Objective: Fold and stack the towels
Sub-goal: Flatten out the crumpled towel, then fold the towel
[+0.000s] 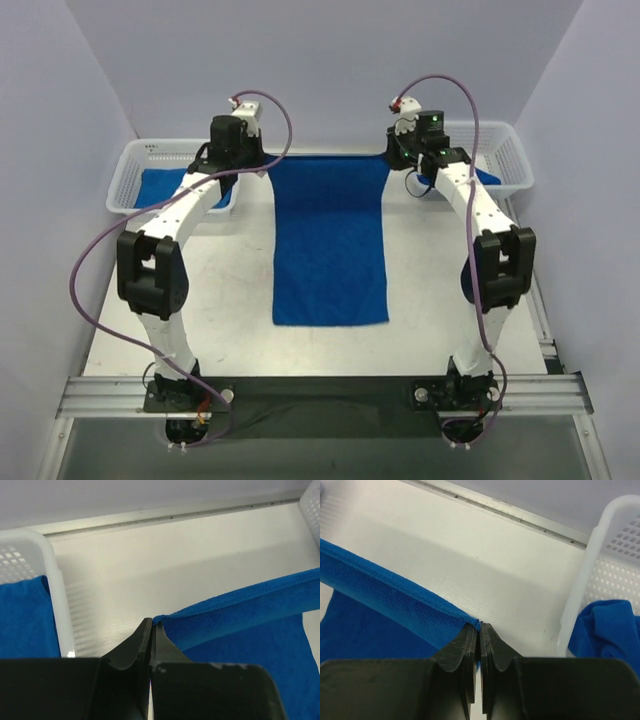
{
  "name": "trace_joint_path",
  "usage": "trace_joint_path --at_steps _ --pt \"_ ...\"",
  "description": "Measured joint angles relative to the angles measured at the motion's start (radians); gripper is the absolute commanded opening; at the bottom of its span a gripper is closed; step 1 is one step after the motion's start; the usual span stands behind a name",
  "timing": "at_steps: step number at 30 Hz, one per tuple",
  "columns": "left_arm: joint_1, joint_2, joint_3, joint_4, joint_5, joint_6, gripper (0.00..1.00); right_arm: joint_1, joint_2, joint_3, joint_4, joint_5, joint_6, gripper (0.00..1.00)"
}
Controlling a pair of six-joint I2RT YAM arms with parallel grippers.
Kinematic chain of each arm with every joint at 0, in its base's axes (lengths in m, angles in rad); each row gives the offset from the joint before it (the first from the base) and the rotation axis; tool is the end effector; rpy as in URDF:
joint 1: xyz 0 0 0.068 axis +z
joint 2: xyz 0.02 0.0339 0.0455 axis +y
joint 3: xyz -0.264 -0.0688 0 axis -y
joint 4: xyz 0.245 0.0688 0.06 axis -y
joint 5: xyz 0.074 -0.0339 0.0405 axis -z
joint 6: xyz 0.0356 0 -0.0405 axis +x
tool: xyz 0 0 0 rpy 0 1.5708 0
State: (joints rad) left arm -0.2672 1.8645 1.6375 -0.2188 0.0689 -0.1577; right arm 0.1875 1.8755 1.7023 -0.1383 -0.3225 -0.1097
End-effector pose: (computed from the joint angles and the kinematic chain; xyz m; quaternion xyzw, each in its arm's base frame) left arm 0.4309 -0.1205 0.3223 0.0646 0.8432 -0.1409 0.5149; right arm 0.4434 0.0956 0.3492 -0.2116 0.7750 0.1523 0.5757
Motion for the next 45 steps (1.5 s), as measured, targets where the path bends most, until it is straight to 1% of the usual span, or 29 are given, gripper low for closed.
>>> trace_joint_path --at_steps 4,6,11,14,19,22,25,30,34,37,39,43,45 --pt "0.021 0.068 0.063 0.045 0.012 0.006 0.00 0.000 0.120 0.079 0.038 0.005 -0.016 0.02" --pt "0.031 0.097 0.100 0.062 0.030 0.006 0.00 0.000 0.145 0.092 0.061 0.007 -0.024 0.02" --pt "0.043 0.138 0.137 0.066 0.094 0.008 0.00 -0.002 0.149 0.079 0.085 0.012 -0.035 0.02" --pt "0.047 0.135 0.108 0.069 0.141 0.003 0.00 -0.006 0.126 0.010 0.105 0.012 -0.033 0.02" --pt "0.047 0.085 -0.074 0.061 0.203 -0.019 0.00 -0.008 0.074 -0.159 0.099 0.001 -0.014 0.02" --pt "0.047 0.048 -0.180 0.032 0.224 -0.025 0.00 -0.005 0.026 -0.266 0.085 -0.013 0.005 0.01" --pt "0.045 -0.006 -0.255 -0.010 0.234 -0.035 0.00 0.003 -0.039 -0.353 0.062 -0.029 0.024 0.01" --pt "0.045 -0.158 -0.360 -0.034 0.240 -0.064 0.00 0.018 -0.163 -0.426 0.050 -0.035 0.042 0.01" --pt "0.039 -0.300 -0.452 -0.026 0.243 -0.096 0.00 0.029 -0.283 -0.492 0.052 -0.036 0.055 0.01" --pt "0.020 -0.371 -0.536 -0.016 0.239 -0.116 0.00 0.031 -0.344 -0.556 0.053 -0.034 0.075 0.01" --pt "0.000 -0.391 -0.603 -0.013 0.233 -0.133 0.00 0.032 -0.354 -0.601 0.045 -0.031 0.109 0.01" --pt "-0.032 -0.376 -0.707 -0.021 0.225 -0.172 0.00 0.032 -0.324 -0.670 0.021 -0.029 0.193 0.00" --pt "-0.047 -0.356 -0.730 -0.031 0.222 -0.186 0.00 0.032 -0.297 -0.687 0.009 -0.027 0.236 0.00"
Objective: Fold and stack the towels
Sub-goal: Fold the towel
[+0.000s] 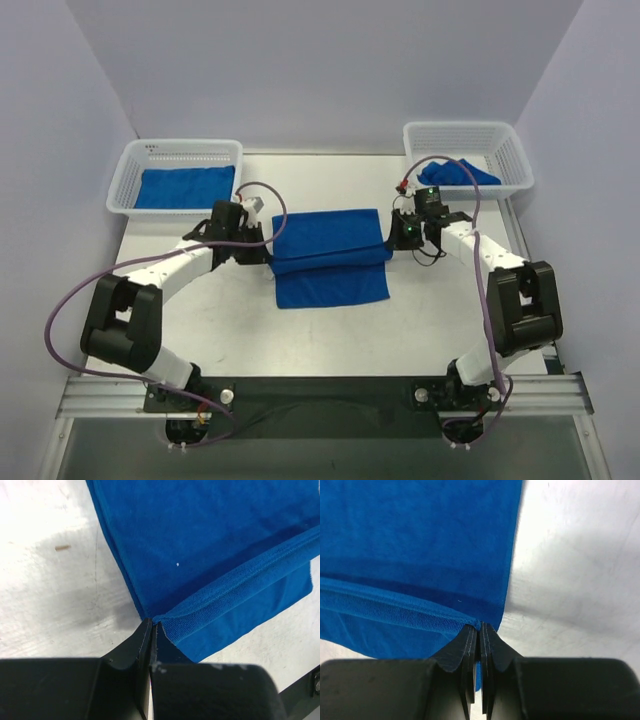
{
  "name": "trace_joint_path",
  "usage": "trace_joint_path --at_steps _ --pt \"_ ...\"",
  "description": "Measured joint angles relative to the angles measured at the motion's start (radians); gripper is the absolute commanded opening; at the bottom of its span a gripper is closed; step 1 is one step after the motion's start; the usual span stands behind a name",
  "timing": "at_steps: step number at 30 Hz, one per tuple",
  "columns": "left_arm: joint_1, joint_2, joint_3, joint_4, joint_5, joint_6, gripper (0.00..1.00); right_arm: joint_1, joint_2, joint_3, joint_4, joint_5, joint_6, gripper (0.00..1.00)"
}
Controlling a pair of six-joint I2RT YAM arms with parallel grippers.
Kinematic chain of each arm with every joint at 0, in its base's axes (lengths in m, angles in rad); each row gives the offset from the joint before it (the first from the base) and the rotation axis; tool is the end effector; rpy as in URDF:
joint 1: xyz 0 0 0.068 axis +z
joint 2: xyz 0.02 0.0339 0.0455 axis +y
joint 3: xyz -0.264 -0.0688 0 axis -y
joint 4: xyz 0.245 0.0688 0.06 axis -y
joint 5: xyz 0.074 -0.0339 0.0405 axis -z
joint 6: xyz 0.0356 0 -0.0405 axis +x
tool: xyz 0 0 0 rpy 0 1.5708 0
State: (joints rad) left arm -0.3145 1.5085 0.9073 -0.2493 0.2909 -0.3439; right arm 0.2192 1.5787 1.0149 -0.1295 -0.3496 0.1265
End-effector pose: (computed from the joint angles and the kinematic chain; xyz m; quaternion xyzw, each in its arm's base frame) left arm 0.2924 -0.1059 0.2066 0.0375 0.9266 -0.2411 0.2861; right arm 0.3330 0.0867 0.2286 -0.1151 0.8871 0.2270 0.3850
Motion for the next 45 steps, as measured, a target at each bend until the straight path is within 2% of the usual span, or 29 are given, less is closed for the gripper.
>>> trace_joint_path --at_steps 10,24,27,37,45 --pt "-0.008 0.048 -0.043 0.002 -0.022 -0.072 0.00 -0.003 0.116 -0.025 -0.009 -0.002 0.136 0.00" --pt "-0.013 0.120 -0.050 -0.008 -0.027 -0.107 0.00 -0.003 0.167 -0.026 -0.024 -0.003 0.178 0.00" --pt "-0.014 0.094 -0.047 -0.033 -0.032 -0.107 0.00 -0.003 0.129 -0.026 -0.049 0.002 0.193 0.00" --pt "-0.036 -0.130 -0.022 -0.126 -0.048 -0.107 0.00 -0.002 -0.116 -0.048 -0.072 0.040 0.242 0.00" --pt "-0.079 -0.272 -0.037 -0.180 -0.051 -0.139 0.00 -0.002 -0.231 -0.106 -0.114 0.058 0.255 0.00"
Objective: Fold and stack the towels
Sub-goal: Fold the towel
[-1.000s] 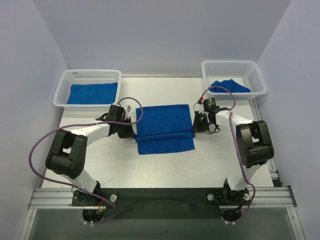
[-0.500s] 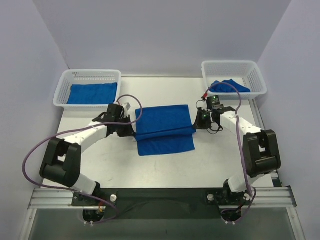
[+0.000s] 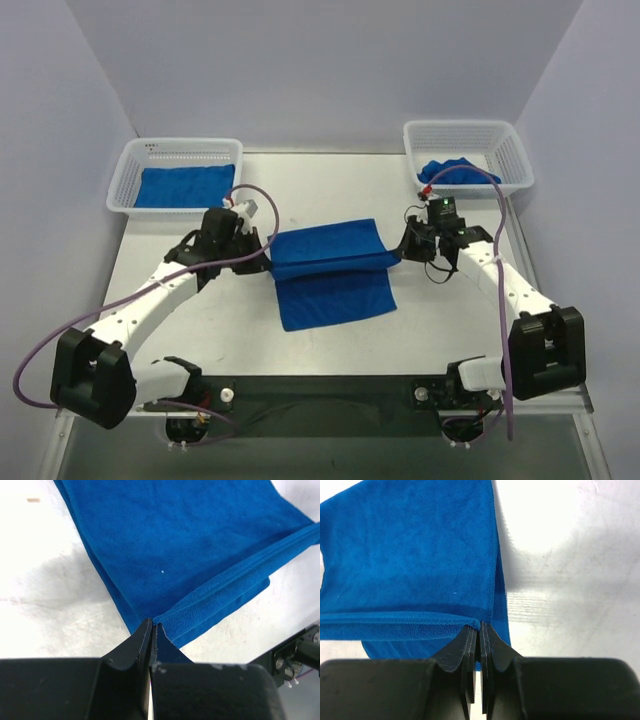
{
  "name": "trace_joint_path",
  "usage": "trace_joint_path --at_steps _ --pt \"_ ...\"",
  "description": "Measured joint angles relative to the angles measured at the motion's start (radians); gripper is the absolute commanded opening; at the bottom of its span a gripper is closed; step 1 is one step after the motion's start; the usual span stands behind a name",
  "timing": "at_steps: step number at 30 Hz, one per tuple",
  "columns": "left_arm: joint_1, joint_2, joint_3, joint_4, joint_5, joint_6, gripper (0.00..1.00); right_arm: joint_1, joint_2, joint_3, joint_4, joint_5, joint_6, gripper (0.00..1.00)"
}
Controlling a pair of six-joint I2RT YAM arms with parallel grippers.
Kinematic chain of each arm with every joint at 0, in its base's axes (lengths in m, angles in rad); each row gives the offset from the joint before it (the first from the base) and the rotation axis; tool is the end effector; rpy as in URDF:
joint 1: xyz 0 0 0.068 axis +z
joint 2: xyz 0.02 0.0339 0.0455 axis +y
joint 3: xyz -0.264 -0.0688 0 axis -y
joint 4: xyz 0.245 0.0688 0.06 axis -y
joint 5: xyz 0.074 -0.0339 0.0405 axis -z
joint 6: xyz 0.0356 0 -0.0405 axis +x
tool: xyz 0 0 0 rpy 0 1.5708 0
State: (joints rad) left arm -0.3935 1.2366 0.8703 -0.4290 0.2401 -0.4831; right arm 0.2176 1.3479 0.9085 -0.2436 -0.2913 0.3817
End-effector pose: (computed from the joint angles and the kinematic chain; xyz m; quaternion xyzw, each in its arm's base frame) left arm 0.2366 -0.1074 0.2536 0.0041 0.9202 -0.2597 0.2928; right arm 0.2836 0.0732 0.2528 0.0111 0.8956 0.2507 0.3673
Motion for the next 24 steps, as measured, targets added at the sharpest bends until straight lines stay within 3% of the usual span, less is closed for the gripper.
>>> trace_joint_path --at_steps 4,11,18,24 --pt "-0.042 -0.007 -0.087 0.023 -0.004 -0.039 0.00 0.000 -0.003 -0.042 -0.008 0.011 0.006 0.00" --pt "-0.052 0.118 -0.185 0.090 -0.008 -0.118 0.00 0.002 0.113 -0.090 -0.001 -0.026 0.023 0.00" --pt "-0.052 0.252 -0.168 0.142 -0.045 -0.139 0.00 0.007 0.206 -0.096 0.048 -0.036 0.038 0.00" --pt "-0.039 0.405 -0.007 0.135 -0.069 -0.114 0.00 0.003 0.280 -0.085 0.101 -0.046 0.068 0.00"
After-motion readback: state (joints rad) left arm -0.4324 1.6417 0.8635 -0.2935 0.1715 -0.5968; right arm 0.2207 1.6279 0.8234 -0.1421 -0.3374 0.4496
